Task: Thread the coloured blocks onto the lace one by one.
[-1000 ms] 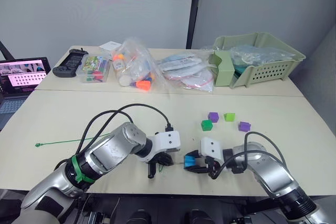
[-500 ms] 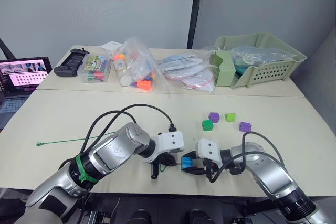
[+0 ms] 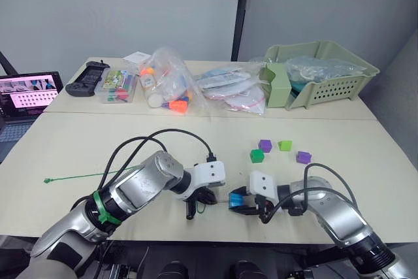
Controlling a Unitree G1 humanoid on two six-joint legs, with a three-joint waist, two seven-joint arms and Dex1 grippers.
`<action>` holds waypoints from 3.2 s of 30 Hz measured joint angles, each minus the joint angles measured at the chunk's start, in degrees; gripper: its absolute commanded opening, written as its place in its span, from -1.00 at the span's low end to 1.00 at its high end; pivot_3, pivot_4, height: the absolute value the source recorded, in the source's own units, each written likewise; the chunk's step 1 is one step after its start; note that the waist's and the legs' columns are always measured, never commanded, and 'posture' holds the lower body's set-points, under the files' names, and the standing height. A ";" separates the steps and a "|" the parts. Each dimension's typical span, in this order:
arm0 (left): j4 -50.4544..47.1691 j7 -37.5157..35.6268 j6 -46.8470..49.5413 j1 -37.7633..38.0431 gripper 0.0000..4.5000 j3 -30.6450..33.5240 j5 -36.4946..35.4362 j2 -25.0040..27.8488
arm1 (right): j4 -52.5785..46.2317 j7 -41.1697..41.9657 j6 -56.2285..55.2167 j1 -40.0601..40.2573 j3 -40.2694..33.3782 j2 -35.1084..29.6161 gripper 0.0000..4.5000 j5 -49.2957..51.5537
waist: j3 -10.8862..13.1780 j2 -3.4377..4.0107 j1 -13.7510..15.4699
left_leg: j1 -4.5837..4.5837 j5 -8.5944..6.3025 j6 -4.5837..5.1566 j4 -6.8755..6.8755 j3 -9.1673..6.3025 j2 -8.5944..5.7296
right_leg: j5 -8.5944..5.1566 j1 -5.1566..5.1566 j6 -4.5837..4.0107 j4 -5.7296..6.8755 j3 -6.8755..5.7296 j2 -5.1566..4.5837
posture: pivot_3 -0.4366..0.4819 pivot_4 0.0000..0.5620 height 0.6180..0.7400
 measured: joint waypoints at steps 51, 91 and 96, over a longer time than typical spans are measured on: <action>-1.16 -0.61 2.50 -1.23 -1.00 1.03 -0.15 0.29 | 1.40 1.16 -1.35 -1.47 0.72 0.75 -0.39 -1.84 | 0.00 0.00 -0.12 | 0.05 0.00 0.00 0.14 -0.01 0.00 | -0.01 0.01 0.01 0.24 0.00 0.02 | -0.05 -0.47 1.00; -3.97 -0.70 3.73 -1.16 -1.00 1.04 -2.93 2.67 | 8.79 5.39 -8.32 -1.92 -0.60 3.64 -0.39 -0.09 | 0.00 0.00 -0.50 | 0.08 0.00 0.00 0.13 -0.01 0.05 | -0.01 0.01 0.00 0.26 0.01 0.07 | -0.05 -0.47 1.00; -4.79 -0.46 4.69 -1.17 -1.00 1.04 -3.38 2.67 | 11.57 6.58 -12.09 -1.92 -0.86 4.28 -0.39 0.11 | 0.00 0.00 -0.52 | 0.09 0.00 0.00 0.13 -0.01 0.04 | -0.01 0.02 0.00 0.26 0.01 0.07 | -0.05 -0.47 1.00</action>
